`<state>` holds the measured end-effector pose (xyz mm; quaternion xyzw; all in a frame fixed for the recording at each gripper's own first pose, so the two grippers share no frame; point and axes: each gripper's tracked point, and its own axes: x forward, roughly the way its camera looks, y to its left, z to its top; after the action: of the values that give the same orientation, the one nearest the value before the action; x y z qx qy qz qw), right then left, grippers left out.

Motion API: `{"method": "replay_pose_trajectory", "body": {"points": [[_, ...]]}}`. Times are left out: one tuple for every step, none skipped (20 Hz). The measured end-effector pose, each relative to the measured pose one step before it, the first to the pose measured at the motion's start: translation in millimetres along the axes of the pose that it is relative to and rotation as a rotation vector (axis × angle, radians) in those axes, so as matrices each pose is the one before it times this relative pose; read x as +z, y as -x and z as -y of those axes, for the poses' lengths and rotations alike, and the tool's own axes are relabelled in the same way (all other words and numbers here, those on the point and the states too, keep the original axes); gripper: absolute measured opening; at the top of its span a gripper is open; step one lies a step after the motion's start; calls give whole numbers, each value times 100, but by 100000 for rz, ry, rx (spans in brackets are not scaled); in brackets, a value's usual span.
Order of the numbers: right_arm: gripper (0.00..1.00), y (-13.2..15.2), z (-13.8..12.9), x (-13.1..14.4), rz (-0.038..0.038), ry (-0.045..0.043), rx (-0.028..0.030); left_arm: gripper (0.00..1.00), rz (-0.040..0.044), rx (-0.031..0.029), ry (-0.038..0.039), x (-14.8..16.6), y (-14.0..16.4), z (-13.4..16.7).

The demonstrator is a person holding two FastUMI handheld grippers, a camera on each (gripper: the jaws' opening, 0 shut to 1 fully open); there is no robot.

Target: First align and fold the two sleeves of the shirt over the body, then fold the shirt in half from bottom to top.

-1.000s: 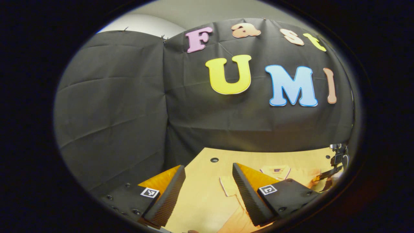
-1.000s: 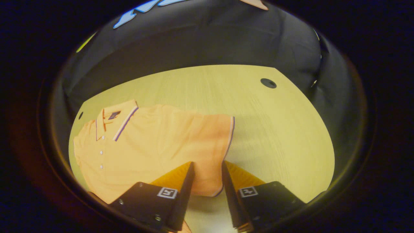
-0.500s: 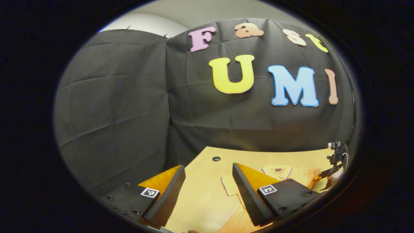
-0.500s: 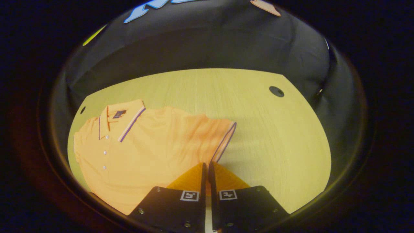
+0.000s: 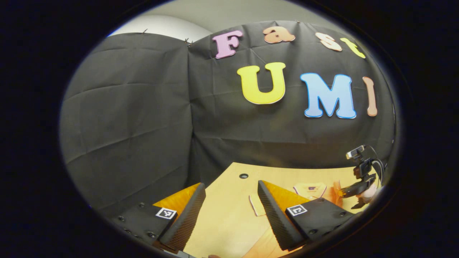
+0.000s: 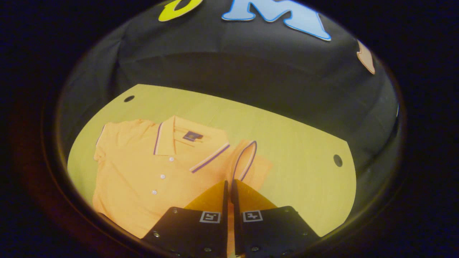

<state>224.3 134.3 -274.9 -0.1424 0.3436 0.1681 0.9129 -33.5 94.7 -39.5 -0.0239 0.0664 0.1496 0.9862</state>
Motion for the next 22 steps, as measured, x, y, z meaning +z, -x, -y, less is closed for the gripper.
{"method": "replay_pose_trajectory", "body": {"points": [[8, -240, -1032, -125, -652, 2224, 1088, 100, -128, 514, 158, -73, 78, -216], [8, -263, -791, -185, -1000, 1858, 604, 100, -251, 619, 208, -143, 149, -246], [8, -315, -495, -287, -1239, 1481, -242, 96, -212, 508, 191, -60, -72, -280], [8, -51, -455, -329, -1559, 761, 132, 100, -364, 351, 171, -221, 103, -271], [8, 61, -729, -118, -755, -111, 2278, 100, -492, 261, 36, -329, 17, -230], [20, 145, -766, 260, 79, -429, 1982, 100, -558, -36, -27, -290, -47, -36], [32, -8, -69, -95, 582, 387, 642, 100, -476, -96, -88, -241, -62, -80], [55, 393, -55, 360, 1301, 716, 152, 100, -457, -324, -32, -210, -259, 95], [61, 424, -21, 246, 1060, 370, -154, 100, -412, -584, 75, -375, -203, -75], [61, 476, 97, 245, 741, -74, -147, 100, -325, -755, 135, -229, -328, 153], [61, 479, 109, 189, 1037, -702, -110, 100, -388, -972, 94, -255, -412, 257], [61, 497, 137, 247, 906, -1143, -225, 100, -424, -1035, -25, -267, -522, 322], [61, 576, 166, 121, 985, -1531, -130, 100, -371, -1278, -123, -258, -650, 212], [63, 598, 210, 113, 922, -1671, 4, 100, -434, -1379, -181, -456, -588, 392], [61, 715, 153, -38, 799, -1631, -184, 100, -665, -1597, -179, -357, -859, 460], [61, 735, 248, 36, 804, -1553, -219, 100, -584, -1648, -135, -282, -1037, 602], [61, 789, 143, -150, 800, -1626, -307, 96, -857, -2421, -156, -726, -1235, 658], [61, 892, 123, -180, 517, -1637, -197, 96, -1328, -1966, -74, -714, -1151, 585], [61, 926, 133, -361, 286, -1479, -450, 100, -1460, -2272, 197, -795, -1435, 758], [61, 1031, 271, -297, 335, -1515, -738, 96, -1415, -1930, 362, -788, -1415, 642], [61, 1076, 148, -423, 359, -1646, -603, 92, -1827, -2071, 633, -932, -1759, 614], [61, 1172, 239, -398, 135, -1890, -697, 96, -1769, -1508, 489, -883, -1447, 506]]}}
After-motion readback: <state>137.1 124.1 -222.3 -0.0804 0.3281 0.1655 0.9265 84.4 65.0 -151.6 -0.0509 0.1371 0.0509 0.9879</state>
